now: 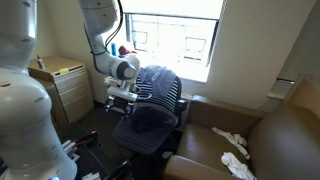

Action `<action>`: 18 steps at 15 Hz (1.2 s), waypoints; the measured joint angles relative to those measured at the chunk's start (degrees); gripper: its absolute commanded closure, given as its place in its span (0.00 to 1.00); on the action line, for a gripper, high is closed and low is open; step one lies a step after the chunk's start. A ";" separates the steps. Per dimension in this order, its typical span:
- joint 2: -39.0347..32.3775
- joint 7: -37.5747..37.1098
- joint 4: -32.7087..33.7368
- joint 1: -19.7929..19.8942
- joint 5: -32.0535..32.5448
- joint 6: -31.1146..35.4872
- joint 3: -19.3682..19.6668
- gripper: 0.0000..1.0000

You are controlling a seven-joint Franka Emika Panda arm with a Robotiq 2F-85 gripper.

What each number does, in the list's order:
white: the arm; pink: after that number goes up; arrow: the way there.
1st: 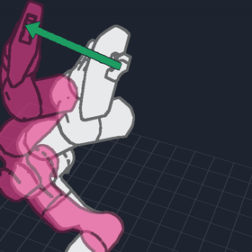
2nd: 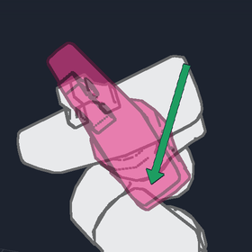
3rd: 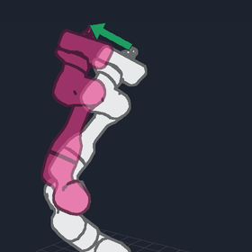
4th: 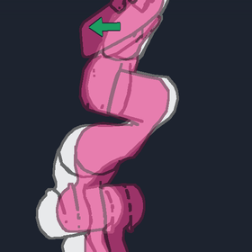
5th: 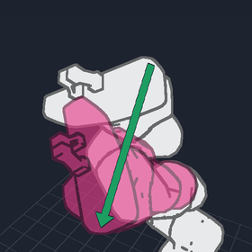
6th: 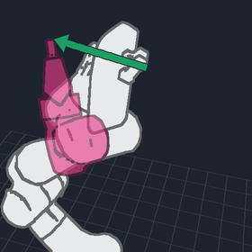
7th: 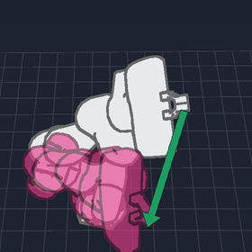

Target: Put the cloth on the head rest

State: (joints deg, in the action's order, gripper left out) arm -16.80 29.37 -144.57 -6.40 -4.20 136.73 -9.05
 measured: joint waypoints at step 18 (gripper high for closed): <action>-32.94 -12.87 17.87 -11.28 -1.69 49.19 -3.78 0.00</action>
State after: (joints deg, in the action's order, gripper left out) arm -49.74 16.49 -126.69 -17.68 -5.89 185.91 -12.83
